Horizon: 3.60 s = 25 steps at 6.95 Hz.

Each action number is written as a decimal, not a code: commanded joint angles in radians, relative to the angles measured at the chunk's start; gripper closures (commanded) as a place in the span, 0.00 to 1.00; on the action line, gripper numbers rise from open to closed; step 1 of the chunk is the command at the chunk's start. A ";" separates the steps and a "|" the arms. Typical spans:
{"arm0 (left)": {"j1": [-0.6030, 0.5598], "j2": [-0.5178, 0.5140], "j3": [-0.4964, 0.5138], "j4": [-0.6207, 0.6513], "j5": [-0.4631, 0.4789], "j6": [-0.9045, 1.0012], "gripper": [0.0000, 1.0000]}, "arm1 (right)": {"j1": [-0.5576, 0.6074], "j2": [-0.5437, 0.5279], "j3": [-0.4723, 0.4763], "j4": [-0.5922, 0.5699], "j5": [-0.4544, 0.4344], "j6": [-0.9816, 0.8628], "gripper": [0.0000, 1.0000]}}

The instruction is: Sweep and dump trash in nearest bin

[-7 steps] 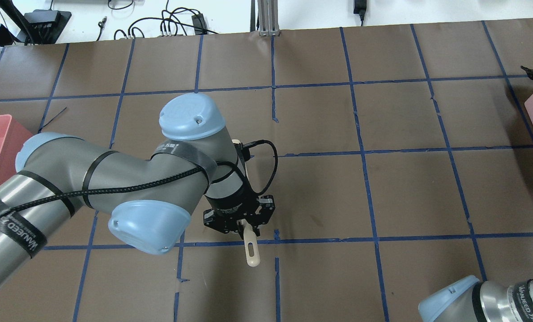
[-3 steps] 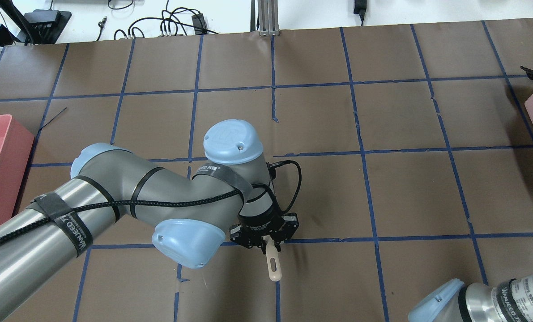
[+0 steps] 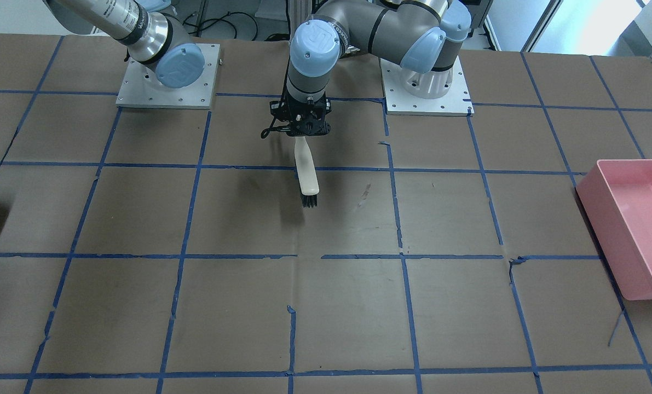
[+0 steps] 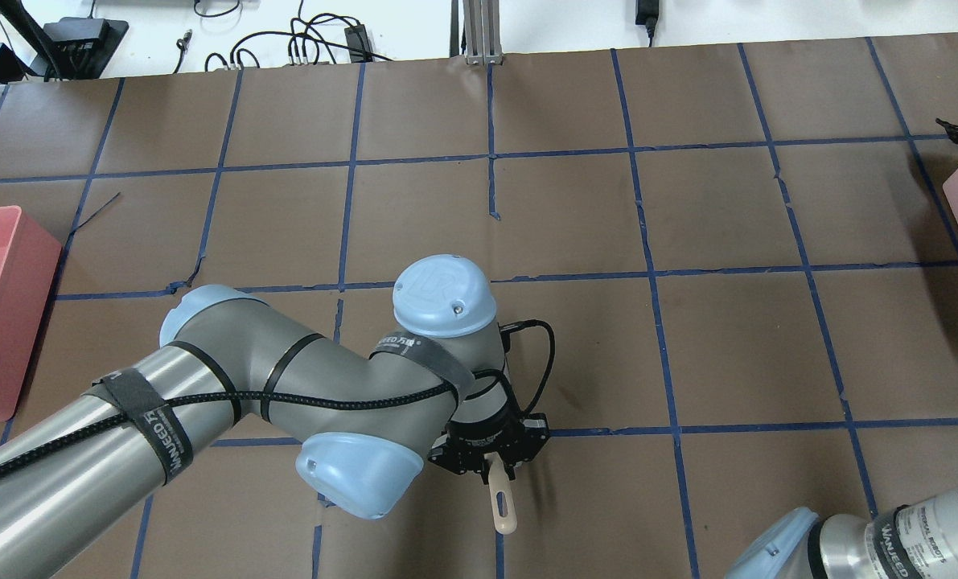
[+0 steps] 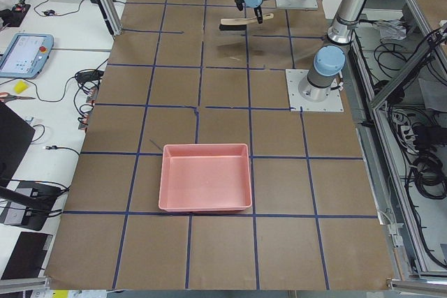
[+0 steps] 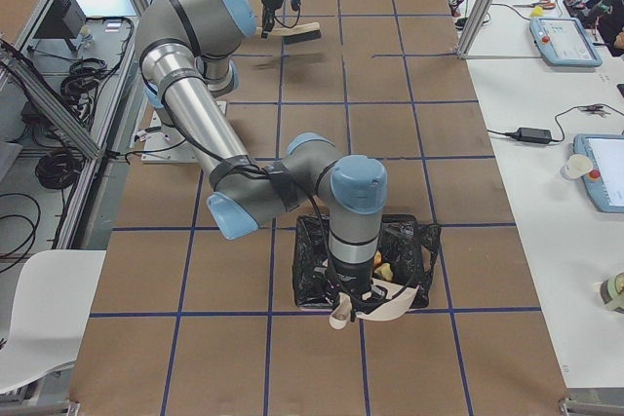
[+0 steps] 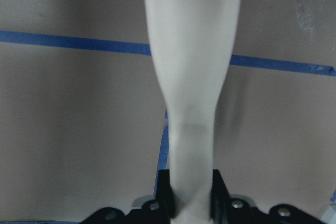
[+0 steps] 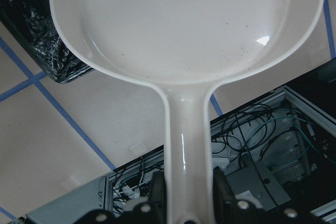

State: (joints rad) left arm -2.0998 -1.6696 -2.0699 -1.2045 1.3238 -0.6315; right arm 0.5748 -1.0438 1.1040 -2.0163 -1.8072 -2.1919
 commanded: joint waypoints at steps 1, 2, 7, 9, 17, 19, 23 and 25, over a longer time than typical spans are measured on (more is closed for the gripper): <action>-0.029 -0.004 -0.061 0.069 0.000 -0.002 0.82 | 0.014 -0.035 0.005 -0.009 -0.011 -0.031 1.00; -0.038 -0.005 -0.084 0.107 0.000 -0.002 0.82 | 0.014 -0.060 0.002 0.011 0.077 -0.029 1.00; -0.046 0.011 -0.067 0.083 0.005 0.104 0.82 | 0.199 -0.189 0.086 0.272 0.226 0.303 1.00; -0.036 0.008 0.006 -0.027 0.029 0.108 0.82 | 0.261 -0.241 0.190 0.278 0.311 0.572 1.00; 0.006 -0.104 0.045 -0.112 0.009 0.136 0.82 | 0.496 -0.311 0.384 0.254 0.315 1.289 1.00; 0.006 -0.102 0.045 -0.112 0.000 0.139 0.82 | 0.540 -0.312 0.386 0.252 0.315 1.402 1.00; 0.004 -0.101 0.042 -0.112 0.000 0.131 0.75 | 0.554 -0.311 0.386 0.232 0.310 1.426 1.00; 0.003 -0.102 0.042 -0.112 0.000 0.128 0.69 | 0.554 -0.311 0.386 0.232 0.298 1.426 1.00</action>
State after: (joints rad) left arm -2.0964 -1.7705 -2.0276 -1.3161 1.3237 -0.5009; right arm 1.1289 -1.3546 1.4895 -1.7835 -1.5047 -0.7655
